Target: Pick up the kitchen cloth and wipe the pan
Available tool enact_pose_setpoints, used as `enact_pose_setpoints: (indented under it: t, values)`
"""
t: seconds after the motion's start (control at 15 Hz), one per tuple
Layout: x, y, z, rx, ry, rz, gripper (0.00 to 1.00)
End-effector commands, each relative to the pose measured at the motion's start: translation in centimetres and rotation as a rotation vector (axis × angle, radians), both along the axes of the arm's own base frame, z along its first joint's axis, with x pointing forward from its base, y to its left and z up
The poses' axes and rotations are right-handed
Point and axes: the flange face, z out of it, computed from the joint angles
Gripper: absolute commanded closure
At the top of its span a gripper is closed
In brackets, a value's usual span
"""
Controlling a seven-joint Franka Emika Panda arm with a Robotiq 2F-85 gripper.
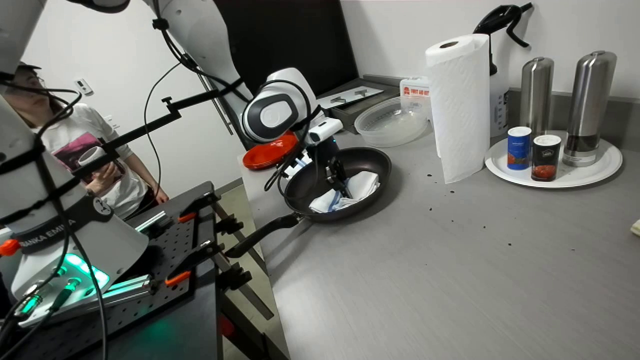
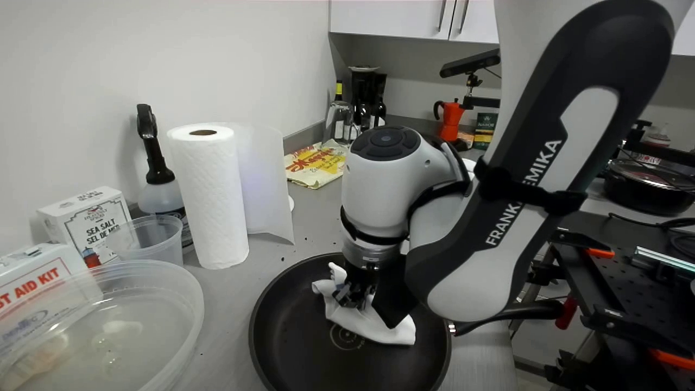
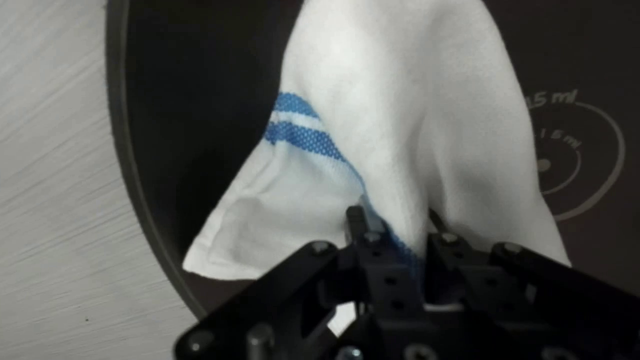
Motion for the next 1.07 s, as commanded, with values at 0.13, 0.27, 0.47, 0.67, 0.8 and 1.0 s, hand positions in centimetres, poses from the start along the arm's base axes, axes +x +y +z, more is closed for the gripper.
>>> enact_pose_setpoints:
  t: [0.13,0.27,0.47,0.67,0.8,1.0]
  values:
    - [0.5,3.4,-0.2,0.087,0.03,0.02,0.96]
    - [0.4,4.8,-0.2,0.117,0.035,0.031,0.96]
    - [0.1,7.0,-0.4,0.153,0.047,0.054,0.96]
    - [-0.2,8.5,-0.4,0.182,0.061,0.069,0.96]
    - [-0.3,9.2,-0.4,0.196,0.067,0.078,0.96]
    - [-0.1,9.7,-0.1,0.214,0.066,0.086,0.96]
